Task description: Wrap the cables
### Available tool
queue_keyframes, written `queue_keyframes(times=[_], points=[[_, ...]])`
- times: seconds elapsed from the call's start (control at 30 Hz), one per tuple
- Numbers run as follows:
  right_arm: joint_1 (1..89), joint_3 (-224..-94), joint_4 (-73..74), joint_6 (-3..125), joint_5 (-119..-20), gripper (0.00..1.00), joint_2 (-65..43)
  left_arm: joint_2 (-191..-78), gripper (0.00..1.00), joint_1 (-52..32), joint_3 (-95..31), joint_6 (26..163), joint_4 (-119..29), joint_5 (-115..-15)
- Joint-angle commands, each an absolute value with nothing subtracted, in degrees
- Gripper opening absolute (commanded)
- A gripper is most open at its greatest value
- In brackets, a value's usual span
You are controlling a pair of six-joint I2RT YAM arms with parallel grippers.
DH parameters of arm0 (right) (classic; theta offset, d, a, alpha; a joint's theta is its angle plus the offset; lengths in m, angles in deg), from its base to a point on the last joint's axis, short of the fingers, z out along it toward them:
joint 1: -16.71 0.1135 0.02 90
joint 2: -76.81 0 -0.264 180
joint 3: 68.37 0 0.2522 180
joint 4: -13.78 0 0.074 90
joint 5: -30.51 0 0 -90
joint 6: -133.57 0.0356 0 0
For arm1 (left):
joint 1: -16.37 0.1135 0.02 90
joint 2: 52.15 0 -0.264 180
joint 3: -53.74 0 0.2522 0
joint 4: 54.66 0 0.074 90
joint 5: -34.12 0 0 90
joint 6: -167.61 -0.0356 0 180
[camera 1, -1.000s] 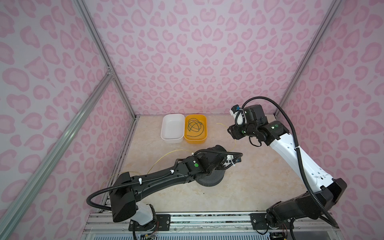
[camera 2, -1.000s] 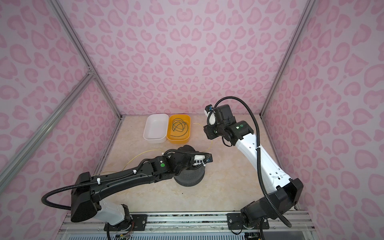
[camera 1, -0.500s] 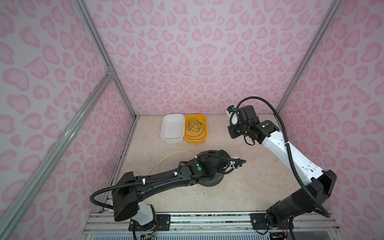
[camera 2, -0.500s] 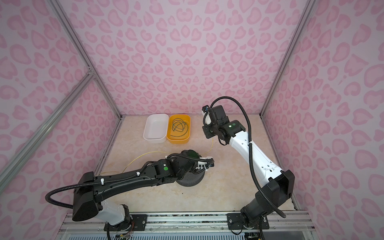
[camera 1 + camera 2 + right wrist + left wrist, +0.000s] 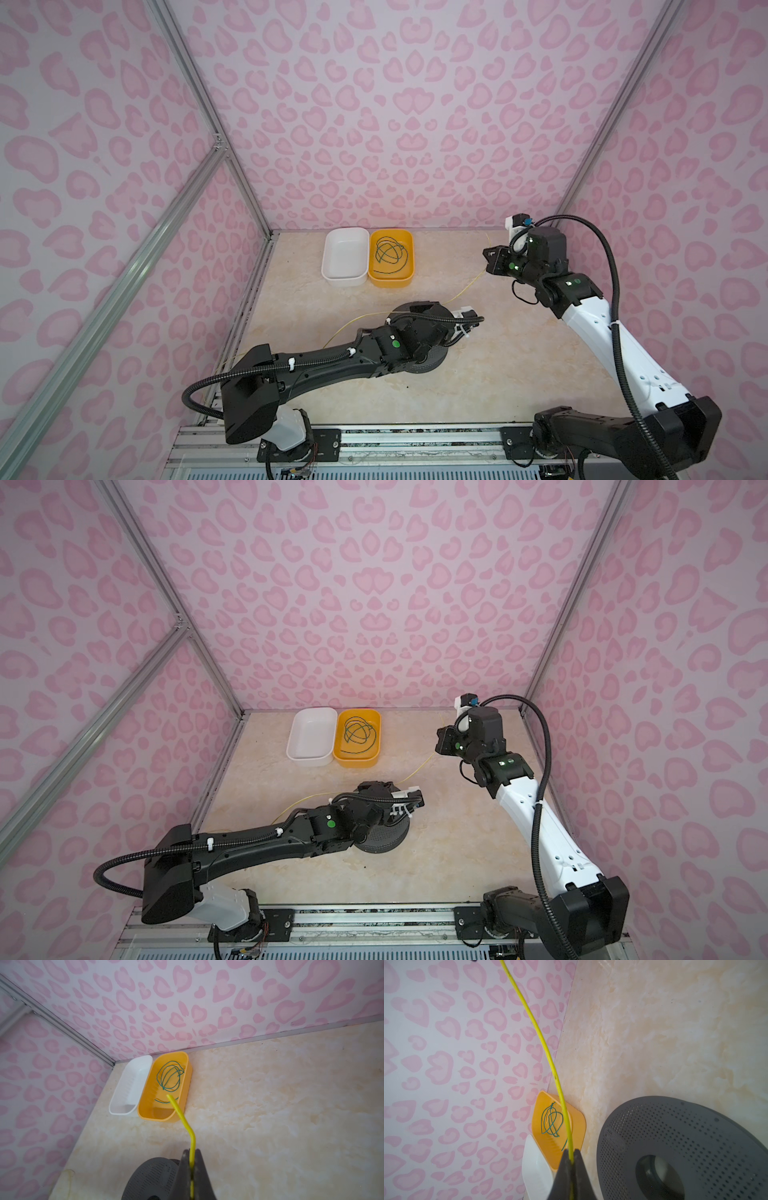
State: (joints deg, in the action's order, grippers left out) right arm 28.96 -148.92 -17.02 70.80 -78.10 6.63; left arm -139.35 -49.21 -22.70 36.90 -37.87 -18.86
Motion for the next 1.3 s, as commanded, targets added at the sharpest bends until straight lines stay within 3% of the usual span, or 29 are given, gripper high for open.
queue_keyframes(times=[0.0, 0.67, 1.27], points=[[27.2, -145.9, 2.5, 81.0, -79.2, 0.00, 9.2, -138.3, 0.03, -48.3, -22.3, 39.8, -34.0, -17.2], [16.7, -129.3, 30.4, 109.5, -83.6, 0.00, 17.8, -130.7, 0.03, -45.4, -17.3, 52.4, -38.1, -26.9], [11.8, -128.0, 34.4, 112.6, -84.3, 0.00, 19.1, -129.5, 0.03, -45.3, -15.8, 55.2, -37.0, -28.6]])
